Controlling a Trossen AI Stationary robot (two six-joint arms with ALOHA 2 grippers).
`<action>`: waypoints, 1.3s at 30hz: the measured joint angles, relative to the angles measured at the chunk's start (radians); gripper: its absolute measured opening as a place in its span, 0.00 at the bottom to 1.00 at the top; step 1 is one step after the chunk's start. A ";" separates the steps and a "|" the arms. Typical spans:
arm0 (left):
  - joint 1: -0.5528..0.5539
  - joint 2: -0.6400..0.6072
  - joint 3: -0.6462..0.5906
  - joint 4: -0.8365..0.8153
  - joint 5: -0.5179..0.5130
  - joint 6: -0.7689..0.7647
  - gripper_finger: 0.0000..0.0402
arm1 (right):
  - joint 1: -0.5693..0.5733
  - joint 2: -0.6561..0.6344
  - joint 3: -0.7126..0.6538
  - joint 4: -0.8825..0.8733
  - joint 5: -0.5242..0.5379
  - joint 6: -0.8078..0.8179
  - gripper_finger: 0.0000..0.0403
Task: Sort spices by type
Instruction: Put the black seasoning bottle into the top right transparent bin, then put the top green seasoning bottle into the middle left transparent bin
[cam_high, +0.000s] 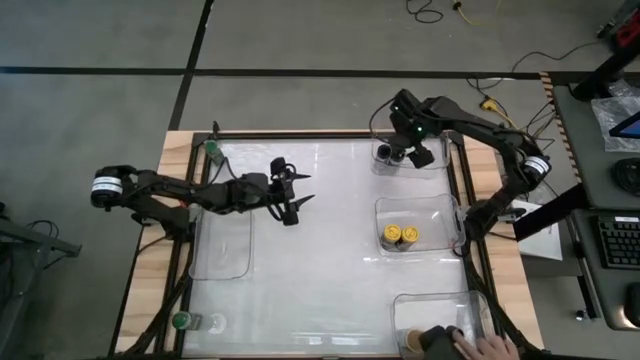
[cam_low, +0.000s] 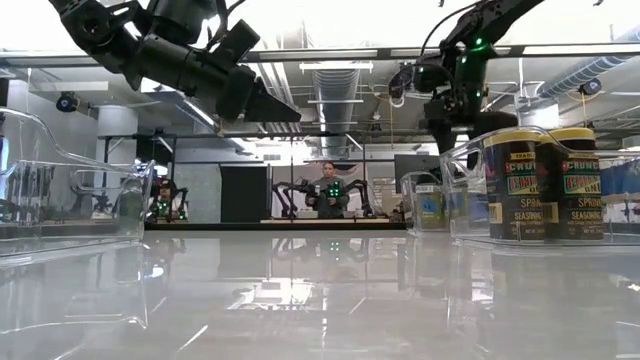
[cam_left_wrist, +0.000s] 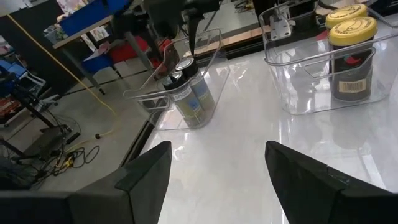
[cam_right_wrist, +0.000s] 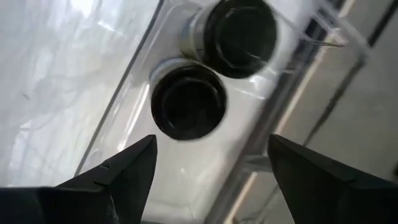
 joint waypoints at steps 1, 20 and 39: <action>0.004 -0.002 0.000 -0.002 0.000 0.004 0.61 | 0.000 -0.013 0.002 0.000 0.001 0.000 0.74; 0.151 -0.396 0.146 -0.626 -0.267 -0.059 0.61 | 0.411 -0.164 0.047 0.356 -0.046 0.476 0.80; 0.416 -0.342 0.454 -1.540 -0.358 -0.478 0.58 | 0.736 -0.080 0.066 0.517 -0.058 0.989 0.70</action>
